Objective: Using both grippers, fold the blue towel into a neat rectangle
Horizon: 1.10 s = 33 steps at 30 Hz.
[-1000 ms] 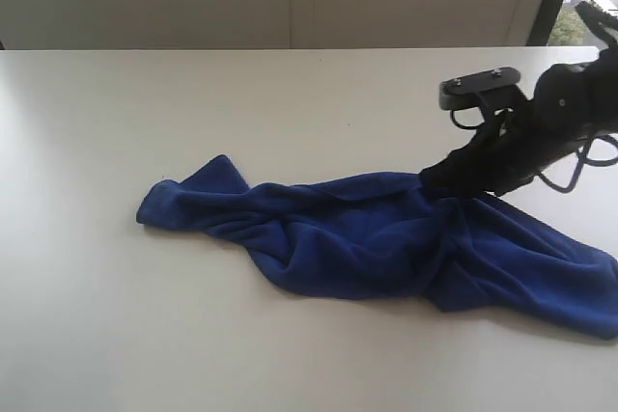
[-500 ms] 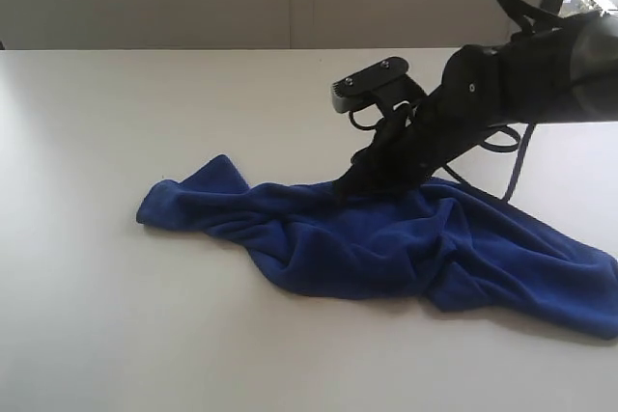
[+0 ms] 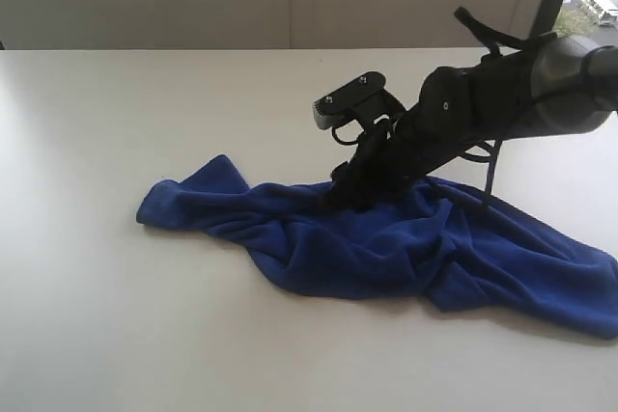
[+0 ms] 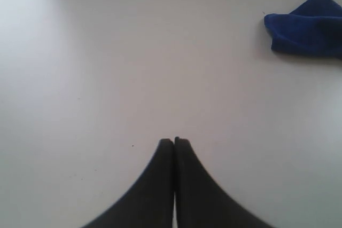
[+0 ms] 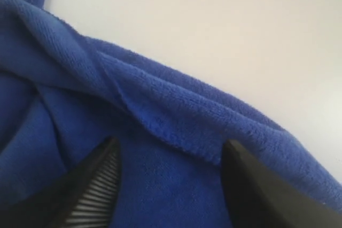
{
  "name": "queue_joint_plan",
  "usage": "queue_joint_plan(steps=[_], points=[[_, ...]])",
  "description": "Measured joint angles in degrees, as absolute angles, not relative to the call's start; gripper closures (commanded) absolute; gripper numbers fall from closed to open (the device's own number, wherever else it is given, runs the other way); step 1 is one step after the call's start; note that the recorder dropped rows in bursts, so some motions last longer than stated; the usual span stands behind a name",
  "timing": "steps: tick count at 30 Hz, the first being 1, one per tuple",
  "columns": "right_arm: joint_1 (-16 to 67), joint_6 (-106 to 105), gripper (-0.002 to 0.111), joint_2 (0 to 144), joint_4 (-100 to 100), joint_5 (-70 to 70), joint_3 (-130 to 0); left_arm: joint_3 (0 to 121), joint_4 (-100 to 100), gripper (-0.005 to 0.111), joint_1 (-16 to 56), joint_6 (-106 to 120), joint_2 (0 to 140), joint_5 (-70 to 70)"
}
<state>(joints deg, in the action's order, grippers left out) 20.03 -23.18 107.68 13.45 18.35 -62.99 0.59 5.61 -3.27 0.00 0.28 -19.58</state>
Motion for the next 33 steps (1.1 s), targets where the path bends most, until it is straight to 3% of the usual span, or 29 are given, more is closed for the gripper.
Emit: queue_joint_plan(steps=[4, 7, 11, 13, 25, 28, 32, 33], points=[[20.03, -18.62, 0.083, 107.68, 14.48, 23.79, -68.40, 0.59, 5.61, 0.107, -3.27, 0.00, 0.28, -19.58], [20.03, -17.98, 0.089, 107.68, 14.79, 26.08, -71.42, 0.59, 5.61, 0.107, -3.27, 0.00, 0.28, -19.58], [20.19, -21.46, 0.079, 107.68, 17.17, 27.65, -73.12, 0.59, 5.61, 0.107, -3.27, 0.00, 0.28, -19.58], [20.74, -28.44, 0.056, 107.68, 22.44, 29.50, -74.75, 0.59, 5.61, 0.107, -3.27, 0.00, 0.28, -19.58], [26.23, -43.51, 0.054, 121.73, 31.13, 37.97, -88.57, 0.59, 5.61, 0.107, -3.27, 0.00, 0.28, -19.58], [26.47, -44.05, 0.063, 123.25, 31.13, 38.25, -89.16, 0.59, 5.61, 0.107, -3.27, 0.00, 0.28, -19.58], [26.47, -44.28, 0.107, 124.42, 30.92, 35.38, -89.25, 0.59, 5.61, 0.107, -3.27, 0.00, 0.28, -19.58], [26.47, -44.28, 0.108, 124.42, 30.92, 34.33, -89.25, 0.59, 5.61, 0.107, -3.27, 0.00, 0.28, -19.58]])
